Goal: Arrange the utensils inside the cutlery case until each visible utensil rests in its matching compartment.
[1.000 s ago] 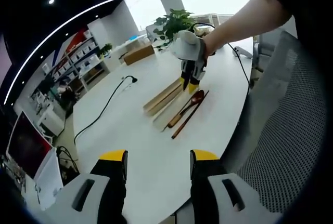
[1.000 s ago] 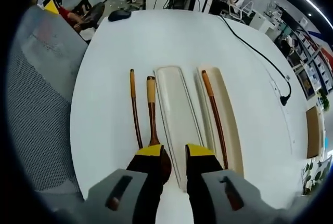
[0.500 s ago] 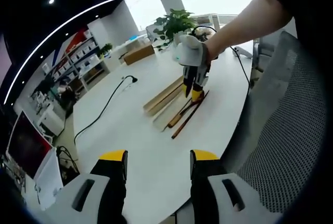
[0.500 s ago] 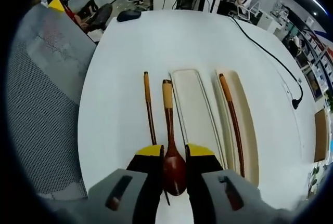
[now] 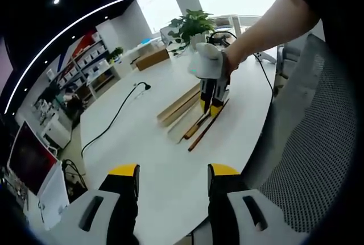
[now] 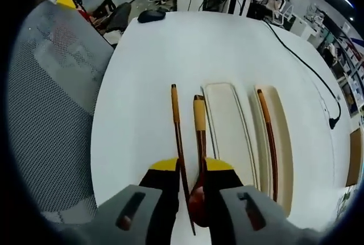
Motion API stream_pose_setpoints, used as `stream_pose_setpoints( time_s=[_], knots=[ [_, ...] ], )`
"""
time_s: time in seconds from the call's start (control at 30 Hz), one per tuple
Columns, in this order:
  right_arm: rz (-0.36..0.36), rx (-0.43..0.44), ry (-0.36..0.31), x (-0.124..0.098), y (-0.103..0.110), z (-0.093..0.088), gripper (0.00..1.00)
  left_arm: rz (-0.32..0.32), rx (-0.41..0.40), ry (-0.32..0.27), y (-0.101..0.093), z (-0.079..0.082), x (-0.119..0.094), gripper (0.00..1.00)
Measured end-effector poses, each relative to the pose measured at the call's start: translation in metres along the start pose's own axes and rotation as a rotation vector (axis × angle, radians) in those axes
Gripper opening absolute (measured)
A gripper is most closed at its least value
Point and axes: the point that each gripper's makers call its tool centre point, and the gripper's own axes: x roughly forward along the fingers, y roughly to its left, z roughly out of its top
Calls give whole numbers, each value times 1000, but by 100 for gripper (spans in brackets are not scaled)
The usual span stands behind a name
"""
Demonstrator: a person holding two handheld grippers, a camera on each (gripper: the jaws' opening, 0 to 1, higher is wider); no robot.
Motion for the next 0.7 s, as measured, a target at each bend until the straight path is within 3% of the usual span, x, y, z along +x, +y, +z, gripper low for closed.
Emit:
stream_pose_setpoints(
  time_s=[0.7],
  knots=[
    [73,-32,44,14,14,-1,11,-4,10,5,-1,0,0,49]
  ],
)
